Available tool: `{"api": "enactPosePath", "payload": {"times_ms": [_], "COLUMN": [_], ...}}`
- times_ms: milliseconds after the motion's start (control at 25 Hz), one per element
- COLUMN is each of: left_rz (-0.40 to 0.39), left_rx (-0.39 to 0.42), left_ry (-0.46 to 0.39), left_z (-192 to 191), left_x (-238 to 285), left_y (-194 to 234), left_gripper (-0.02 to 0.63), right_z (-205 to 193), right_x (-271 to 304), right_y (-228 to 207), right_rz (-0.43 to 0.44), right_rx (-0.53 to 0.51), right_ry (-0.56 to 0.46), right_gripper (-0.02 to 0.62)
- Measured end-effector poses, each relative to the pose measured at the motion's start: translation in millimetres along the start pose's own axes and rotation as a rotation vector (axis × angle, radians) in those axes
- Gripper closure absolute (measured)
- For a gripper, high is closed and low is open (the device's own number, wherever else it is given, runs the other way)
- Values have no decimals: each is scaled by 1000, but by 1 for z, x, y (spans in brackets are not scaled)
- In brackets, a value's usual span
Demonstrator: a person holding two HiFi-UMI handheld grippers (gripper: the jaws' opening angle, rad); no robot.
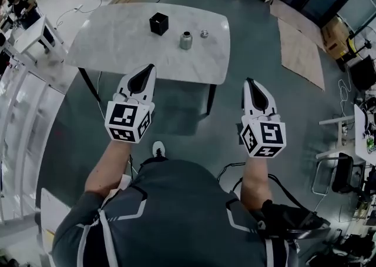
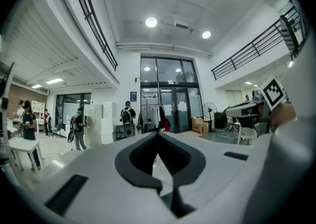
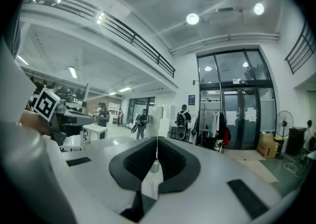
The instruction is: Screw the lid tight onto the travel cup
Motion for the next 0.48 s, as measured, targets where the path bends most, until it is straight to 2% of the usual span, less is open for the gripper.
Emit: {"api": "enactPosePath", "payload": {"times_ms": [480], "left_rz": [-69], "left_rx": [-35], "left_ry": [-16], "left_z": [-33], "left_x": [58], "left_y": [97], "left_gripper": [597], "right_z": [2], "right_x": [117], "right_y": [40], "right_rz": [-50], "right_rx": [-24], "right_ry": [46], "right_gripper": [568]}}
Point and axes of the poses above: the fingertips, and each gripper's own axes: x forward along the fingers, y to its left, z out of its top, the point moved 1 cm from there along -x, backward along the fingers, and after that the axes turned 13 degrees about x, right-handed, at the moved point
